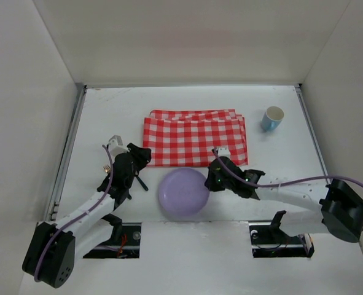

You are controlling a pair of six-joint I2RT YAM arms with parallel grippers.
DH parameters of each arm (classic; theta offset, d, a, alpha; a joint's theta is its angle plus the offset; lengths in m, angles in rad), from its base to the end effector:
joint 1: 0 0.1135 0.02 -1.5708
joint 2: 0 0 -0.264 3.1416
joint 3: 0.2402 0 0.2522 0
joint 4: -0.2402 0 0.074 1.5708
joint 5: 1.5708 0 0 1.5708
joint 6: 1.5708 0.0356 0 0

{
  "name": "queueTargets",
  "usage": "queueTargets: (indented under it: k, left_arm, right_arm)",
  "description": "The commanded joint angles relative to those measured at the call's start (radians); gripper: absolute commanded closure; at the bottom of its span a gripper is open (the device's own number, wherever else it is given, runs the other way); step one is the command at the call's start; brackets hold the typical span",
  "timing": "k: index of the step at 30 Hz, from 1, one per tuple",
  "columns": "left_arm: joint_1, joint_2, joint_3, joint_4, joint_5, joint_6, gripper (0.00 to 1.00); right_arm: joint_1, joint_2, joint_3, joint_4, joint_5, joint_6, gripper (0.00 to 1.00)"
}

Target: Set the dinner table for one person

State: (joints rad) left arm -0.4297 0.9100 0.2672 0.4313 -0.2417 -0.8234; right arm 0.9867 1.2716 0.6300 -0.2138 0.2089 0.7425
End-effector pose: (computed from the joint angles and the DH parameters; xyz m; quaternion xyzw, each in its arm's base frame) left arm 0.1819 -0.0740 0.2003 -0.2253 0.7424 -0.2899 0.5604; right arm 0.1417 0.2009 0.1851 -0.0772 0.9291 0.2016 0.3003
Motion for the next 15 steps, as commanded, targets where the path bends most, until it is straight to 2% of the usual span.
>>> queueTargets:
  k: [1,8,15]
  left_arm:
    - [0.018,-0.003,-0.02,0.07,-0.013,0.004,0.6]
    - [0.032,0.024,-0.059,0.116,-0.014,-0.014,0.6]
    - [0.007,0.072,-0.065,0.165,-0.008,-0.011,0.6]
  right_arm:
    - [-0.088,-0.038,0.097,0.036,0.021,-0.025,0.9]
    - [-0.355,0.181,0.302,0.097,0.004,-0.091,0.9]
    - [-0.461,0.428,0.497,0.128,-0.037,-0.063,0.9]
